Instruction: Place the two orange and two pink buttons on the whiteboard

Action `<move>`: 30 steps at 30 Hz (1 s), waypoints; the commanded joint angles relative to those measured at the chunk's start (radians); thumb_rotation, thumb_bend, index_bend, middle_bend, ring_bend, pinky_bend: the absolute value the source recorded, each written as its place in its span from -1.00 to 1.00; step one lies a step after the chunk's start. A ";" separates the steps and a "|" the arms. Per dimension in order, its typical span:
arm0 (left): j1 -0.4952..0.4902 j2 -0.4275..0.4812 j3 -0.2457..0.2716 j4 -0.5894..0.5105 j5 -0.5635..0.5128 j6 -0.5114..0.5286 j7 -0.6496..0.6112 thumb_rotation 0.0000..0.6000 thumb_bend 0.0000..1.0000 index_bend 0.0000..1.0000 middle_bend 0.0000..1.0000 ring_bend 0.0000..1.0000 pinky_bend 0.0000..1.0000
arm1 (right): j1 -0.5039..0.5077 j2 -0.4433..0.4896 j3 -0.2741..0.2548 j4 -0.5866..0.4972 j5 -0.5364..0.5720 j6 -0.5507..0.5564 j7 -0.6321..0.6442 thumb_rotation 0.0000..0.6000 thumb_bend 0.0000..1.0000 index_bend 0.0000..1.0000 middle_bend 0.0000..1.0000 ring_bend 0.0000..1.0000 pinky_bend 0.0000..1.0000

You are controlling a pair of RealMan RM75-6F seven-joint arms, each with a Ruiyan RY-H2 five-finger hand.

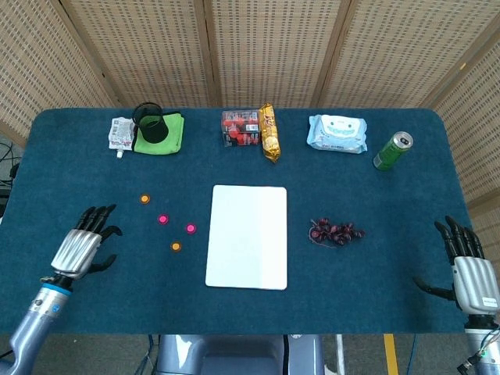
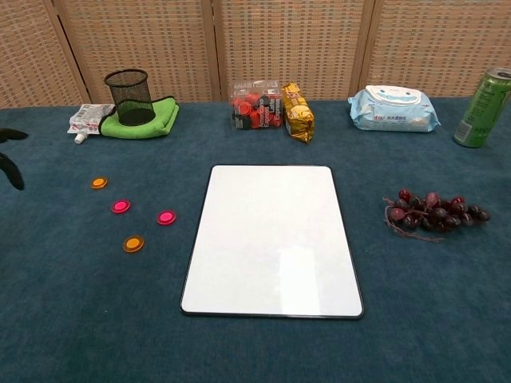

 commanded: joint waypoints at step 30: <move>-0.166 -0.332 -0.074 0.111 -0.188 -0.183 0.324 1.00 -0.29 -0.22 -1.00 -1.00 -1.00 | 0.006 0.015 -0.003 -0.003 0.004 -0.023 0.033 1.00 -0.86 -1.00 -1.00 -1.00 -1.00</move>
